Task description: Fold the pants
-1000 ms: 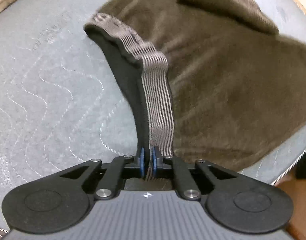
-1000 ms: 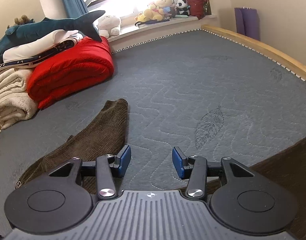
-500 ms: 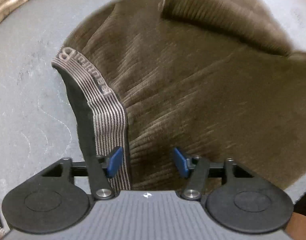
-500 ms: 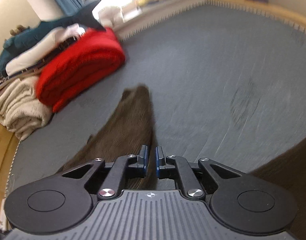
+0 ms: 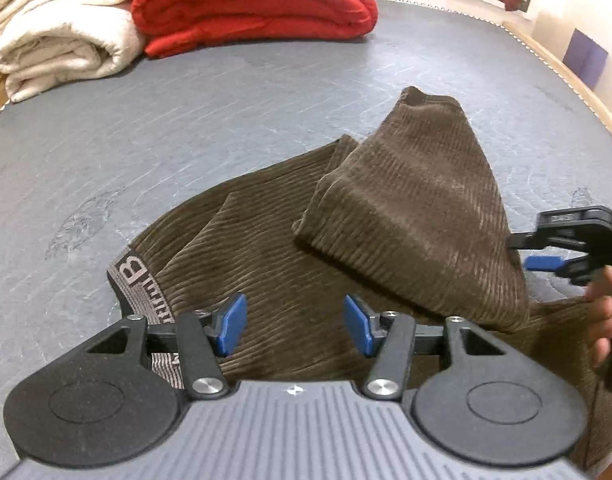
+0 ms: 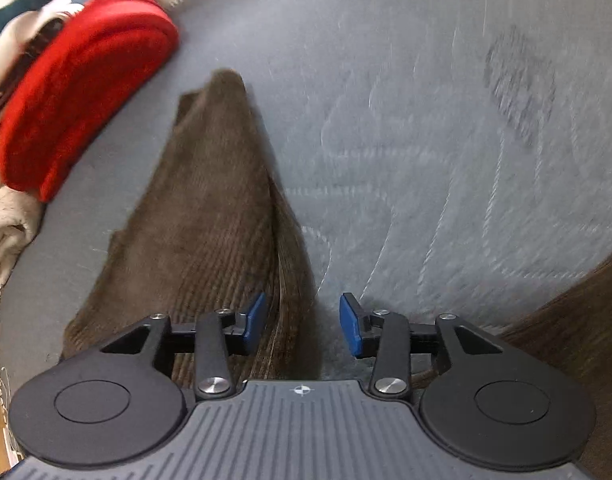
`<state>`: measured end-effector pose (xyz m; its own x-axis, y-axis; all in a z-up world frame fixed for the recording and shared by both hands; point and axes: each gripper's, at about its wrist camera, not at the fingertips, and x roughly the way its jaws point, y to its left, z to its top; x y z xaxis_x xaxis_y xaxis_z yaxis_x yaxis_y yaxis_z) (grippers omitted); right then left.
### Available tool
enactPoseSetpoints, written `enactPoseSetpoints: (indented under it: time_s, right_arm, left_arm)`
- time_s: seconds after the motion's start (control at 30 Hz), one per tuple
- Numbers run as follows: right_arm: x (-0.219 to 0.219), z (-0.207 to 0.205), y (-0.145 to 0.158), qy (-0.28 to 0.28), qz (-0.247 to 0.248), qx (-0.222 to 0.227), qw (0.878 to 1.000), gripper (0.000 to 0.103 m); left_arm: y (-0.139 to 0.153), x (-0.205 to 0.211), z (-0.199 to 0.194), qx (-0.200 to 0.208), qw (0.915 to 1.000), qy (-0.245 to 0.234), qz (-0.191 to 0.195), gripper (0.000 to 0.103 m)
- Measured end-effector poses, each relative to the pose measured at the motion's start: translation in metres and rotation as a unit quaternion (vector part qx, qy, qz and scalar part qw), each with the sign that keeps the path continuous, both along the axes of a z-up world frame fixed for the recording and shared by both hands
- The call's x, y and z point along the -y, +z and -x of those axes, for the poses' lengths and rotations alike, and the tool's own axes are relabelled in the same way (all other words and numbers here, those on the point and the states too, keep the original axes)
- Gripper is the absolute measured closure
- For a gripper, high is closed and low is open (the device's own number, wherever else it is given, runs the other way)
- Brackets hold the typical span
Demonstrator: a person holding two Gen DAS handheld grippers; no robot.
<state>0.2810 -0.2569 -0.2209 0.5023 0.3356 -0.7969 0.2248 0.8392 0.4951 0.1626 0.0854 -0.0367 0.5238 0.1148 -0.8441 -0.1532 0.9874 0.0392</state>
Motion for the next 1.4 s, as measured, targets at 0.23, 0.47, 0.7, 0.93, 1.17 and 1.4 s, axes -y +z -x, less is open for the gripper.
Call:
enactPoseSetpoints:
  time_s: [0.23, 0.47, 0.7, 0.93, 1.17, 1.4]
  right_arm:
    - [-0.013, 0.006, 0.041, 0.030, -0.010, 0.089, 0.996, 0.095]
    - [-0.082, 0.090, 0.110, 0.424, -0.045, 0.258, 0.867, 0.103]
    - [-0.060, 0.066, 0.083, 0.310, 0.025, 0.190, 0.931, 0.098]
    - [-0.026, 0.019, 0.050, 0.092, -0.138, 0.106, 0.980, 0.072]
    - [-0.049, -0.020, 0.001, -0.040, -0.220, 0.046, 0.974, 0.058]
    - [-0.046, -0.054, -0.033, -0.096, -0.266, 0.034, 0.959, 0.058]
  left_arm:
    - [0.004, -0.023, -0.004, 0.010, 0.9994, 0.033, 0.005, 0.043]
    - [0.014, -0.055, 0.005, 0.015, 0.9970, 0.074, 0.017, 0.043]
    - [0.015, -0.055, 0.010, 0.009, 0.9966, 0.077, 0.028, 0.043]
    - [0.012, -0.047, 0.008, 0.005, 0.9967, 0.078, 0.023, 0.043]
    - [0.006, -0.046, 0.010, -0.002, 0.9968, 0.076, 0.022, 0.043]
    - [-0.002, -0.061, 0.009, -0.018, 0.9962, 0.084, 0.013, 0.042]
